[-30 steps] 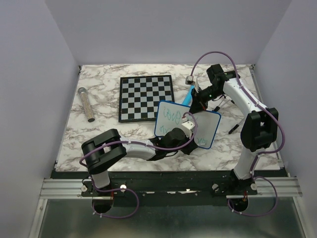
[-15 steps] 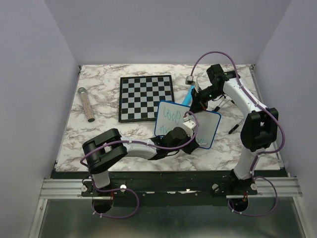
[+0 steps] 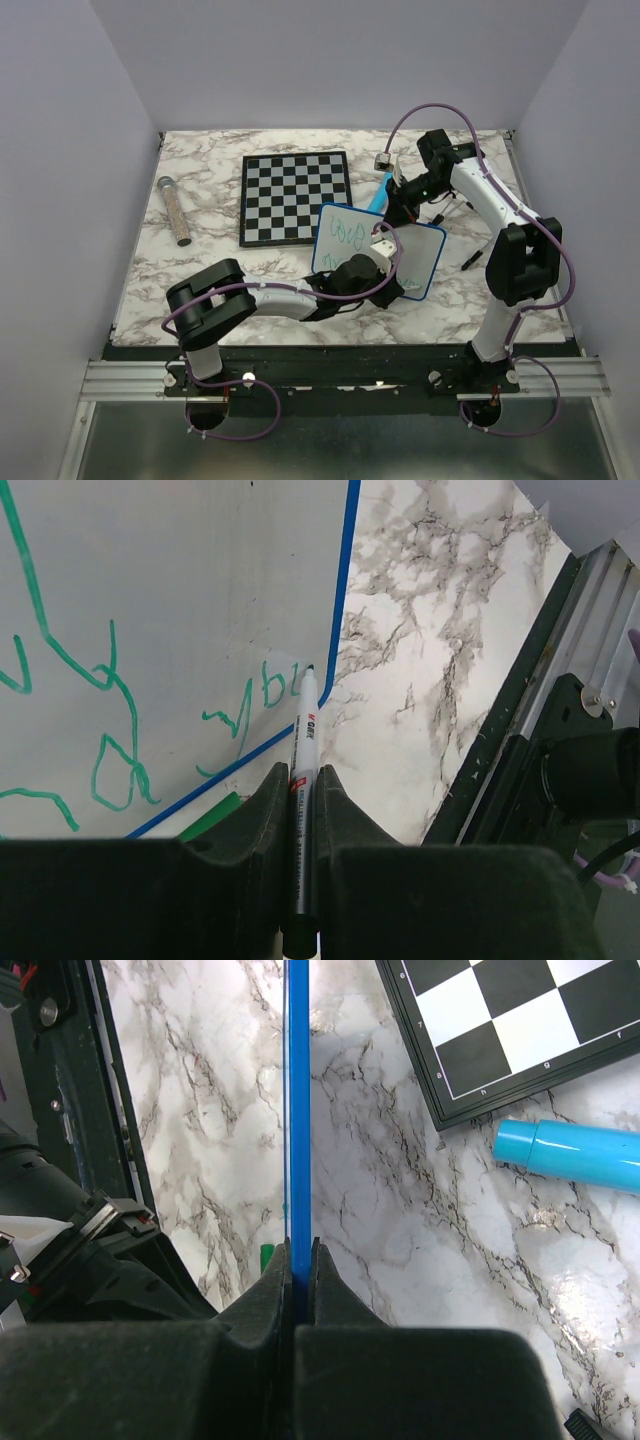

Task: Write a sentence on the whiteboard

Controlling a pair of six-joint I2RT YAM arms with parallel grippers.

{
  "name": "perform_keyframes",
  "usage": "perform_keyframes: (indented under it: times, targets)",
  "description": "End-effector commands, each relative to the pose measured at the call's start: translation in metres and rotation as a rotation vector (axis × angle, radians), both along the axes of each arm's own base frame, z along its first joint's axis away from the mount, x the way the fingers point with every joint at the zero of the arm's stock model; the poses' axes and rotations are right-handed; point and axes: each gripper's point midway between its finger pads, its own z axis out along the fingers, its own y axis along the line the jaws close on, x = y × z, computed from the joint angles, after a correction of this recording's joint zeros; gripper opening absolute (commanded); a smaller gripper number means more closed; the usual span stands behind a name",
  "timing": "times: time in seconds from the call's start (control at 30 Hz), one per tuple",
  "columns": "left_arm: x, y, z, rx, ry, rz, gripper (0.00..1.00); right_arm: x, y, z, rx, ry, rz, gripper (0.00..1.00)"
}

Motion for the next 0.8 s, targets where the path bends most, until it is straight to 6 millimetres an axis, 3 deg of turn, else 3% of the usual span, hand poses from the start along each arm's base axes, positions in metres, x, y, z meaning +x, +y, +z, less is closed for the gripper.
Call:
perform_keyframes:
  times: [0.0, 0.33, 0.77]
  targets:
    - [0.009, -0.004, 0.018, -0.045, -0.028, 0.023, 0.0, 0.0, 0.005, 0.002, 0.017, -0.028, 0.027, 0.01]
    - [0.009, -0.005, 0.026, -0.072, -0.04, 0.02, 0.0, 0.0, 0.005, 0.001, 0.015, -0.026, 0.027, 0.0]
    - [0.004, 0.002, -0.002, 0.01, 0.021, 0.014, 0.0, 0.0, 0.005, 0.001, 0.016, -0.024, 0.029, 0.01]
